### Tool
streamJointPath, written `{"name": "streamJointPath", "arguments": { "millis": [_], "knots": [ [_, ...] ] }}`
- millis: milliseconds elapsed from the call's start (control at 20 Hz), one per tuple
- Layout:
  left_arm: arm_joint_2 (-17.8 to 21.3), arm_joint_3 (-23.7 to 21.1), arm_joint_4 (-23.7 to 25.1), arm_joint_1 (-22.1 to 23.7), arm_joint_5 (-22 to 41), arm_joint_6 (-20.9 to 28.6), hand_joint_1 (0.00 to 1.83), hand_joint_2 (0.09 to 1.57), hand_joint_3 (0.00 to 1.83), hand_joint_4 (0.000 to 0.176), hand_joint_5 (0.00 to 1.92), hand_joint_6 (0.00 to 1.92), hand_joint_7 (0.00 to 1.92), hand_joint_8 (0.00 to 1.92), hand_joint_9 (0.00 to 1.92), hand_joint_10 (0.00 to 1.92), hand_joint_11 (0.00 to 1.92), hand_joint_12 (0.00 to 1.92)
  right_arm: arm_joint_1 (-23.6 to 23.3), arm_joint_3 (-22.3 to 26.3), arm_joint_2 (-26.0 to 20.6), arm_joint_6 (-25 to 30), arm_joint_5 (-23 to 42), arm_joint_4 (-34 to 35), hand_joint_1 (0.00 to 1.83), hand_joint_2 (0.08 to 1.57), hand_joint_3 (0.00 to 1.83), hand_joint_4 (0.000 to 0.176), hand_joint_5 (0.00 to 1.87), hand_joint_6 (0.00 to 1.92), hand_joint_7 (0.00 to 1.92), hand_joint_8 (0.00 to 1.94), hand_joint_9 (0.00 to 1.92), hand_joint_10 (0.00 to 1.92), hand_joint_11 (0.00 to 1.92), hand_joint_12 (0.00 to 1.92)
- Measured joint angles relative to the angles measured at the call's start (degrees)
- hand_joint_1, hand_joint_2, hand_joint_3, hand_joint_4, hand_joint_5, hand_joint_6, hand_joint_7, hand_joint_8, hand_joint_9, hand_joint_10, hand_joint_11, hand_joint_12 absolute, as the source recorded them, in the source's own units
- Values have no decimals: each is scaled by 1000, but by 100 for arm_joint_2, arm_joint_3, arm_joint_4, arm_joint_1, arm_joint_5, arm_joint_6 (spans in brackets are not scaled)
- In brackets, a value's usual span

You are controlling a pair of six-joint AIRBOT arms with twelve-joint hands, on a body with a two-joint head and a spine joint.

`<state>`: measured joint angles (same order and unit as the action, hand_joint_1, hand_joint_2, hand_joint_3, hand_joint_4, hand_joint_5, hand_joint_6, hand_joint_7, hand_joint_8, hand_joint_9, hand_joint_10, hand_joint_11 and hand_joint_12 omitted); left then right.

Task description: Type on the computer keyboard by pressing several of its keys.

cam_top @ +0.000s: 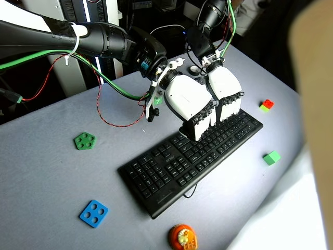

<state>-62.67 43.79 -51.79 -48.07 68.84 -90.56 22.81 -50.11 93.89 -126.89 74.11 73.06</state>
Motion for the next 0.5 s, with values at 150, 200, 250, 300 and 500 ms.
{"name": "streamJointPath", "arguments": {
  "millis": [150,200,250,300,500],
  "knots": [
    [0,0,-17,-9,-31,9,606,1359,14,34,0,0,10,3,29,42,0,541,4,4,7,0,13,68,803,1190,6,0,108,76,163,1,104,126,0,793],
    [4,0,-4,-9,-17,7,655,1348,6,41,0,0,8,2,31,39,0,558,15,4,9,0,26,22,855,1189,4,0,96,60,149,1,93,107,0,681],
    [17,0,35,-33,4,7,683,1356,6,43,0,0,3,0,20,28,0,523,31,4,20,4,46,-37,914,1187,2,0,86,51,141,1,84,98,0,652],
    [31,-4,81,-83,9,9,757,1336,0,47,0,0,2,0,32,26,0,553,37,4,33,4,50,-22,957,1191,3,0,71,42,134,0,82,93,0,641],
    [74,-15,-50,-245,-151,55,859,1317,0,29,0,0,0,0,28,15,0,559,114,7,87,4,44,149,993,1194,3,0,80,39,149,5,106,94,0,643]
  ]
}}
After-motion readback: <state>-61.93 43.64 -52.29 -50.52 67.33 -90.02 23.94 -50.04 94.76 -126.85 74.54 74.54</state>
